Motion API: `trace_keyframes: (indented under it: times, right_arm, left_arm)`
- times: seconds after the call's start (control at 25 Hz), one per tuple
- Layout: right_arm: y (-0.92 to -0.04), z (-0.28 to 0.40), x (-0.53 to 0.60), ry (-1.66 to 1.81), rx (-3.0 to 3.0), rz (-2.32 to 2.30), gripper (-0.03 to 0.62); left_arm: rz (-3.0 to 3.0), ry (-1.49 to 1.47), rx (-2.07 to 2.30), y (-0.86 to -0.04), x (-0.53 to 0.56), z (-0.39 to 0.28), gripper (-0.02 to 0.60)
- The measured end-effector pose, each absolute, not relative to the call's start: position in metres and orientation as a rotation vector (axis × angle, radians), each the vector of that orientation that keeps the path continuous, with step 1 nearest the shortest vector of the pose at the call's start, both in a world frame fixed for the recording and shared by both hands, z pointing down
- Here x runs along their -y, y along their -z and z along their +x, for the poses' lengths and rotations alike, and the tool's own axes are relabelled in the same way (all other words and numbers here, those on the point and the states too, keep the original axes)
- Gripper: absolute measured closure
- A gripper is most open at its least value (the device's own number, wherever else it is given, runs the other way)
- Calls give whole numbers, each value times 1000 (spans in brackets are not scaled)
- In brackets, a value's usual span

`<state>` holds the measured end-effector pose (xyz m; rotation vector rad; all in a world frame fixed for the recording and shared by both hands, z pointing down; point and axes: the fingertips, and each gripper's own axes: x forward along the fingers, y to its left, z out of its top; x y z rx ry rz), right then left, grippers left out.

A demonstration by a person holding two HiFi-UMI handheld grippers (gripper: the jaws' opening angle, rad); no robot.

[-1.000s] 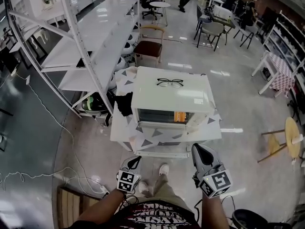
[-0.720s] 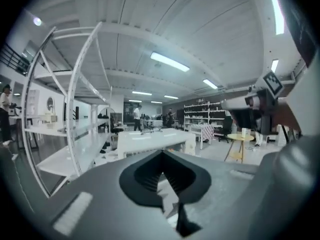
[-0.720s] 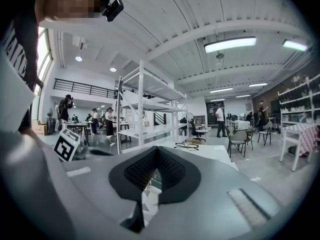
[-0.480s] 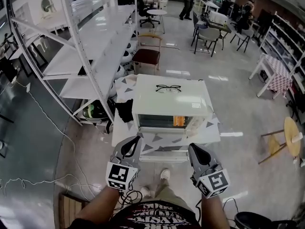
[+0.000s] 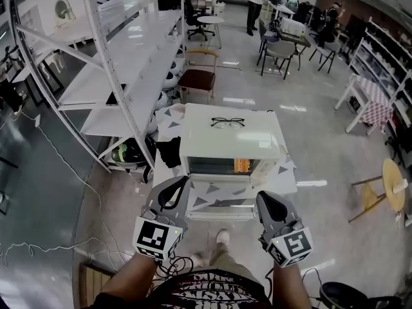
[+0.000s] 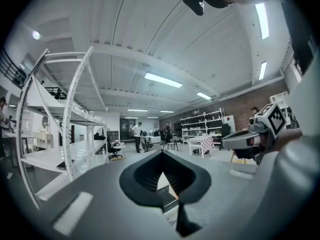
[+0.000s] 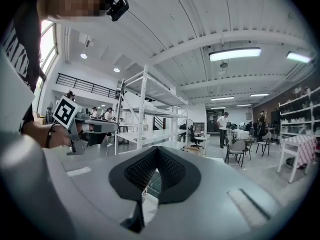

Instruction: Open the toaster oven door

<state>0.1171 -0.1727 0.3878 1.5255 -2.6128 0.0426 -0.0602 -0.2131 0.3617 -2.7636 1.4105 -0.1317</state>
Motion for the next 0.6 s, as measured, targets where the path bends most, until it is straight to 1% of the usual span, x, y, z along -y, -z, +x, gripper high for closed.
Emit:
trace_keyframes:
  times: [0.32, 0.6]
  right_arm:
    - [-362, 115, 172, -22, 2630, 1535, 569]
    - [-345, 117, 172, -17, 2636, 1552, 569]
  left_arm:
    - [-2754, 109, -1384, -336, 206, -64, 580]
    - [-2757, 111, -1385, -332, 202, -66, 580]
